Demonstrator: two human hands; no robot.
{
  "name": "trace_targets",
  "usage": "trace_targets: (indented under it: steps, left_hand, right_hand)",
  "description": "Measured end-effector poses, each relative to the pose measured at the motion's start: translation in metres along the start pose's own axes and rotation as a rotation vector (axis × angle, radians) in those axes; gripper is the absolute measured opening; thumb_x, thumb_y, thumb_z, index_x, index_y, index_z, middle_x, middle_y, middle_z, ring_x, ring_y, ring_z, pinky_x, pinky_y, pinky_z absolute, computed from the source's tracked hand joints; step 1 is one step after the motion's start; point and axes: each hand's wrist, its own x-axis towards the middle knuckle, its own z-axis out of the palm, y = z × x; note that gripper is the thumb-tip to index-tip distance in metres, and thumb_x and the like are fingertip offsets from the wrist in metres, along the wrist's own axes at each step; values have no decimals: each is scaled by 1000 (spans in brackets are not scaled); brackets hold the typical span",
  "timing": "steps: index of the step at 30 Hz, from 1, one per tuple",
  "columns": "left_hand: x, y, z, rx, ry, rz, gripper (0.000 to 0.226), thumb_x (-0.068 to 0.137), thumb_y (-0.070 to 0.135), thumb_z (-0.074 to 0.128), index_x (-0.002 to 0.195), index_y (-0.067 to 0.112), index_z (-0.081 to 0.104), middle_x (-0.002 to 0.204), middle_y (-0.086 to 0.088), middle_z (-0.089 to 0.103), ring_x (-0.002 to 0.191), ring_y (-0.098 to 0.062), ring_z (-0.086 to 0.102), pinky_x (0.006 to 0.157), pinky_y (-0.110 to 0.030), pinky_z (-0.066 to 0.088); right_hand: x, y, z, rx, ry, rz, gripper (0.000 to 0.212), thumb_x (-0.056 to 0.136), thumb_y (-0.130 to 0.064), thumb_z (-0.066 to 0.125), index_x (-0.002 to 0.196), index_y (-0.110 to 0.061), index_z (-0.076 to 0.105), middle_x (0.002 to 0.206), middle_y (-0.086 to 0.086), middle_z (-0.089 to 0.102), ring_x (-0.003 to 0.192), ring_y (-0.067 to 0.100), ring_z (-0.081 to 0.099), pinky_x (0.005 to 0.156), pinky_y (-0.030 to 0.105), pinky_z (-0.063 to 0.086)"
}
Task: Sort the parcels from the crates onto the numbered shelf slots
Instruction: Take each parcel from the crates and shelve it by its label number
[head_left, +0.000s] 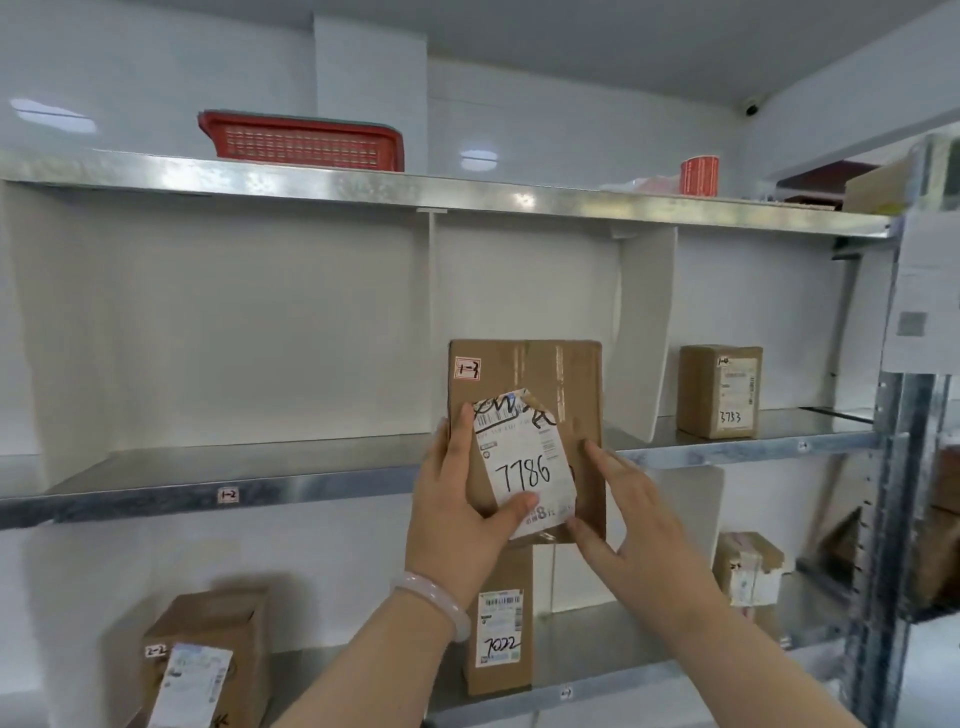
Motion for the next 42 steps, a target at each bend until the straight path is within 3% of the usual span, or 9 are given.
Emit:
trace_targets:
  steps: [3, 5, 16, 24, 27, 30, 36, 40, 42]
  left_hand:
    - [35, -19, 22, 15, -17, 11, 113, 71, 44, 84, 137, 73, -4, 154, 20, 20, 140, -15, 29, 112, -39, 39]
    - [60, -32, 37, 14, -24, 12, 113, 71, 45, 84, 139, 70, -3, 156, 18, 19, 142, -17, 28, 112, -46, 40]
    - [127, -94, 91, 197, 13, 90, 112, 75, 47, 80, 145, 61, -7, 159, 10, 18, 144, -18, 24, 115, -42, 35]
    - [129, -121, 101, 283, 69, -43, 115, 77, 46, 79, 139, 65, -17, 159, 5, 18, 139, -14, 21, 107, -32, 26]
    - [129, -125, 104, 305, 81, -60, 116, 77, 41, 80, 141, 63, -15, 154, 2, 25, 138, -20, 28, 108, -35, 32]
    - [131, -127, 109, 332, 114, -81, 116, 77, 41, 80, 140, 65, -15, 155, 1, 24, 138, -15, 25, 104, -28, 25]
    - [130, -125, 115, 376, 147, -98, 113, 78, 40, 79, 145, 55, -11, 157, -2, 23, 141, -21, 26, 110, -32, 26]
    - [118, -113, 114, 447, 177, -83, 112, 76, 44, 80, 150, 46, -4, 164, -8, 10, 148, -21, 12, 117, -35, 15]
    - [101, -107, 110, 492, 198, -16, 108, 77, 42, 81, 154, 38, 5, 164, -9, 11, 149, -23, 11, 119, -40, 20]
  right_hand:
    - [33, 18, 14, -38, 16, 26, 77, 86, -53, 61, 143, -54, 9, 153, -18, 29, 139, 6, 29, 104, 22, 26]
    - [55, 29, 25, -64, 30, 34, 78, 86, -54, 60, 138, -62, 2, 155, -19, 24, 140, 7, 29, 107, 26, 29]
    - [108, 84, 67, -86, 86, 40, 73, 83, -65, 49, 131, -71, -6, 158, -22, 13, 144, 12, 24, 110, 39, 34]
    - [129, 109, 90, -20, 36, -96, 77, 86, -55, 59, 138, -66, 4, 146, -35, 12, 140, 6, 29, 103, 28, 34]
    - [139, 111, 96, -7, 16, -135, 78, 86, -53, 61, 143, -60, 7, 145, -34, 13, 138, 4, 30, 100, 22, 31]
    - [146, 115, 99, 5, -28, -180, 78, 87, -49, 62, 146, -54, 12, 146, -32, 13, 138, 3, 29, 101, 19, 27]
    - [149, 126, 101, 57, -70, -246, 78, 85, -47, 62, 145, -54, 12, 146, -34, 10, 128, -21, 6, 103, 16, 21]
    - [144, 128, 99, 66, -65, -290, 77, 84, -43, 66, 149, -38, 26, 152, -19, 27, 137, 2, 28, 106, 22, 24]
    - [138, 126, 102, 114, -50, -325, 76, 82, -39, 71, 148, -32, 33, 152, -10, 35, 138, 12, 36, 108, 29, 31]
